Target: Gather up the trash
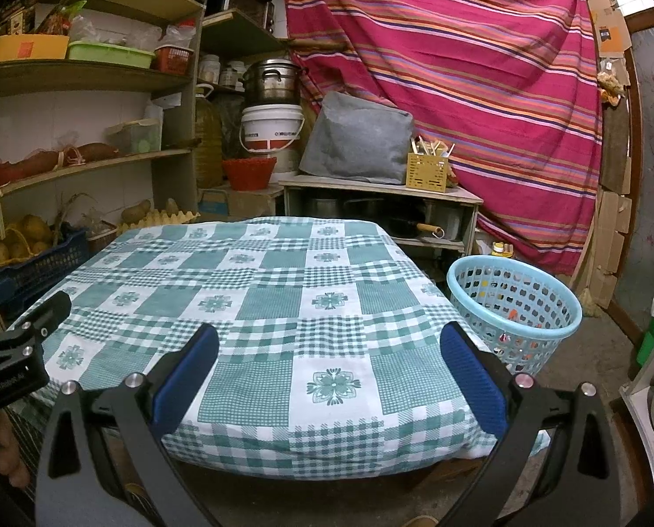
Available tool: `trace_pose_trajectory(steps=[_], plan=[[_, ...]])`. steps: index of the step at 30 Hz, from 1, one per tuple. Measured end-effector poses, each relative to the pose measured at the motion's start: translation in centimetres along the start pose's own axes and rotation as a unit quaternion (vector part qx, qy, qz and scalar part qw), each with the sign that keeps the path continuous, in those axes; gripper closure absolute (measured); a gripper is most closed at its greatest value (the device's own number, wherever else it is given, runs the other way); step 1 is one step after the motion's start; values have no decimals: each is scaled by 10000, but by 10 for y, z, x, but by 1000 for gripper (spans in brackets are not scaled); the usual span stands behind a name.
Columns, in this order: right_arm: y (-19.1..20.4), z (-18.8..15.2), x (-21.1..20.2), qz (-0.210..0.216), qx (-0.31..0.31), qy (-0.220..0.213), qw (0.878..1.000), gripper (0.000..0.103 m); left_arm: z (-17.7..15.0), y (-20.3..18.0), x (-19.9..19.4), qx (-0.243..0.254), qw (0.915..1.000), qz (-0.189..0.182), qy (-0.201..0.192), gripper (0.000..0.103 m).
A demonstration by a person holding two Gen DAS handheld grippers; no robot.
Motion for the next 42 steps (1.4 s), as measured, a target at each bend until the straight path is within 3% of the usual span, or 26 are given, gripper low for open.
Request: trace_pose_trajectory(steps=[42], plan=[[-4,6,-2,-32,55,-25,10000,5,7,-4,-3,18,10000,-27,-45,5]])
Point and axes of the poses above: each gripper's, at about its wrist camera, not at the fingertips, and x roughly the way its jaws point, y to its left, z to its top, the point moved 7 cm from there along x, roughly the way its jaws point, and after that the axes turned 7 degrees about y, right-handed, at the moved point
